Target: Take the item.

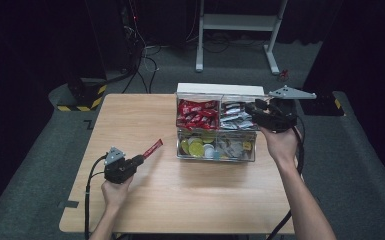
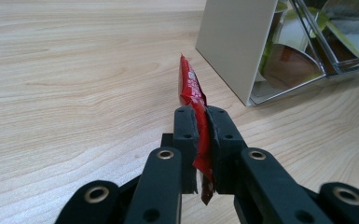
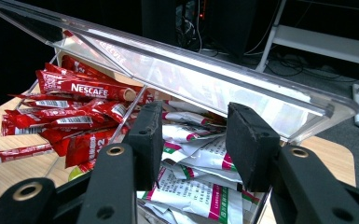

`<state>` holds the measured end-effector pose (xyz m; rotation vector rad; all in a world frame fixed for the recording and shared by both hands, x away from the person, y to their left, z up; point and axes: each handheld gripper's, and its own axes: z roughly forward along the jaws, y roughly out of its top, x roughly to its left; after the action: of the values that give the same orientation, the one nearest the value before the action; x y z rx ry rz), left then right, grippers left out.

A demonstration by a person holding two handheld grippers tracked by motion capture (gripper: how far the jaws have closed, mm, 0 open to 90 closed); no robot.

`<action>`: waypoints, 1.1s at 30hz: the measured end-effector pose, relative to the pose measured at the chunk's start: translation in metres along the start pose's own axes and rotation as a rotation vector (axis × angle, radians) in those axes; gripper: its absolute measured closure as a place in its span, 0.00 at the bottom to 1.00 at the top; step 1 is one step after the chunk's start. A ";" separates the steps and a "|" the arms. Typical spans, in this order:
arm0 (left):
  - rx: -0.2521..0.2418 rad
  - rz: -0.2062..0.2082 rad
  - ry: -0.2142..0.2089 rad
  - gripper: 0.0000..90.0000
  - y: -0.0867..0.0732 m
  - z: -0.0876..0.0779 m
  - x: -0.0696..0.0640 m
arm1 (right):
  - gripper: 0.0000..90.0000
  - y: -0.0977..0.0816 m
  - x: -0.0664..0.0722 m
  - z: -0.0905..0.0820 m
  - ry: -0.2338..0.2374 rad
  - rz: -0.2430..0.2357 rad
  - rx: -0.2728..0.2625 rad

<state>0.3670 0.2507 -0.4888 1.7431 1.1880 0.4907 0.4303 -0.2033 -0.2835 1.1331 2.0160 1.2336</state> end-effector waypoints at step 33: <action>0.097 -0.030 0.040 0.81 -0.014 0.021 0.007 | 0.62 -0.002 -0.003 -0.004 -0.001 -0.001 -0.008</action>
<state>0.3786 0.2482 -0.5115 1.8022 1.2838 0.4582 0.4282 -0.2083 -0.2835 1.1285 2.0087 1.2392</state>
